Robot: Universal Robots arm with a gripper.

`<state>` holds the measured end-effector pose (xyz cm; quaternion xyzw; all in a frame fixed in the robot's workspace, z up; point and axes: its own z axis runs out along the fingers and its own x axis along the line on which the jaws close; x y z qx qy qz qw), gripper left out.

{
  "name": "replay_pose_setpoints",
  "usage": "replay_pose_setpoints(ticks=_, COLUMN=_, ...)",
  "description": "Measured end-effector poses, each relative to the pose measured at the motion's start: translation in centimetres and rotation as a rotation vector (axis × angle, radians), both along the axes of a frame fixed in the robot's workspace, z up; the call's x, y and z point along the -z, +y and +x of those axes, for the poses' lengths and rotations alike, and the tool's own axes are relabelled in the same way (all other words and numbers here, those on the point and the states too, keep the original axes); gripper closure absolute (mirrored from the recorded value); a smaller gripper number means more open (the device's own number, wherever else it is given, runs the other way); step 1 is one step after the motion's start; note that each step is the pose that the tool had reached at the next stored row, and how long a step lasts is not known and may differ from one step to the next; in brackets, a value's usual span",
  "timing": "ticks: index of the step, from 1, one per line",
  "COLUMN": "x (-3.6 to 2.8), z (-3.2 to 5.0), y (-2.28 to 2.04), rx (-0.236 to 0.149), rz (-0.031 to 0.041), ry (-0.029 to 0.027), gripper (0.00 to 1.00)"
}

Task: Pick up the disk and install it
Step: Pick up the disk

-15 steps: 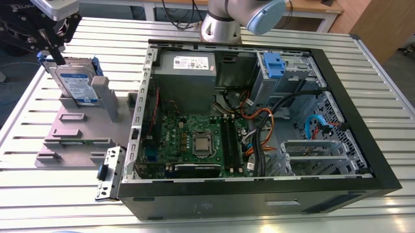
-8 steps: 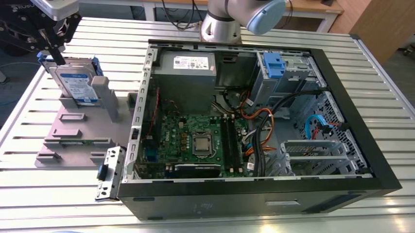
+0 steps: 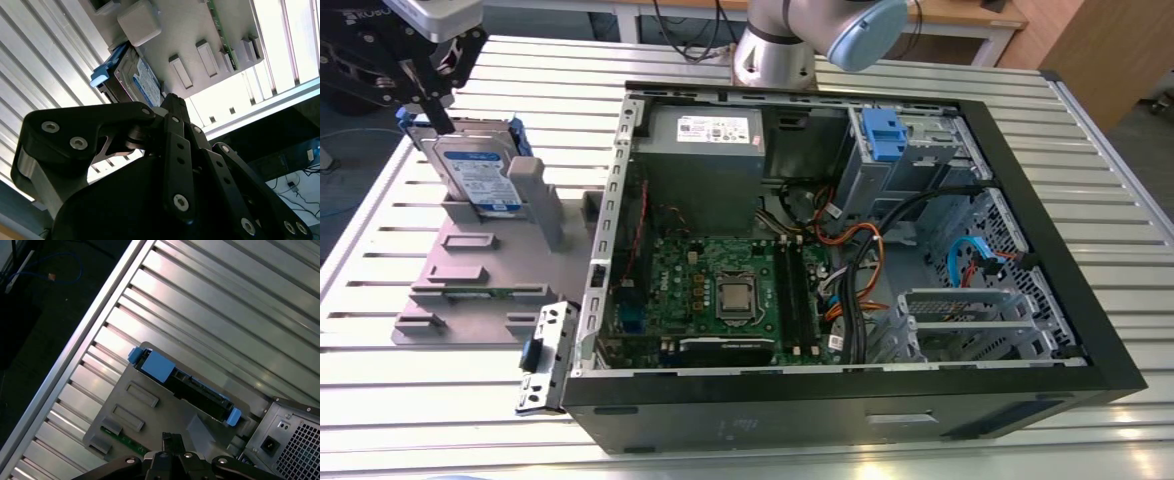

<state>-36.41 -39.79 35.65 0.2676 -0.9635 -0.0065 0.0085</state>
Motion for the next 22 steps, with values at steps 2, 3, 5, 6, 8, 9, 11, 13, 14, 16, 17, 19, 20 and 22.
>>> replay_pose_setpoints(ticks=2, x=0.00, z=0.00, y=0.00, rx=-0.001, rz=0.0000, ry=0.0000, gripper=0.89)
replay_pose_setpoints(ticks=3, x=0.00, z=0.00, y=0.00, rx=-0.002, rz=0.0000, ry=0.0000, gripper=0.89)
replay_pose_setpoints(ticks=5, x=0.00, z=0.00, y=0.00, rx=-0.003, rz=0.0000, ry=0.0000, gripper=0.89)
replay_pose_setpoints(ticks=6, x=0.00, z=0.00, y=0.00, rx=-0.003, rz=0.0000, ry=0.0000, gripper=0.89)
replay_pose_setpoints(ticks=8, x=0.00, z=0.00, y=0.00, rx=-0.004, rz=0.0000, ry=0.0000, gripper=0.89)
replay_pose_setpoints(ticks=9, x=0.00, z=0.00, y=0.00, rx=-0.005, rz=0.0000, ry=0.0000, gripper=0.89)
replay_pose_setpoints(ticks=11, x=0.00, z=0.00, y=0.00, rx=-0.006, rz=-0.0001, ry=-0.0001, gripper=0.89)
replay_pose_setpoints(ticks=13, x=0.00, z=0.00, y=0.00, rx=-0.008, rz=-0.0002, ry=0.0000, gripper=0.89)
replay_pose_setpoints(ticks=14, x=0.00, z=0.00, y=0.00, rx=-0.010, rz=-0.0002, ry=0.0000, gripper=0.89)
replay_pose_setpoints(ticks=16, x=0.00, z=0.00, y=0.00, rx=-0.013, rz=-0.0003, ry=0.0000, gripper=0.89)
replay_pose_setpoints(ticks=17, x=0.00, z=0.00, y=0.00, rx=-0.013, rz=-0.0004, ry=0.0000, gripper=0.89)
replay_pose_setpoints(ticks=19, x=0.00, z=0.00, y=0.00, rx=-0.014, rz=-0.0004, ry=0.0000, gripper=0.89)
replay_pose_setpoints(ticks=20, x=0.00, z=0.00, y=0.00, rx=-0.015, rz=-0.0004, ry=0.0000, gripper=0.89)
replay_pose_setpoints(ticks=22, x=0.00, z=0.00, y=0.00, rx=-0.016, rz=-0.0004, ry=0.0000, gripper=0.89)
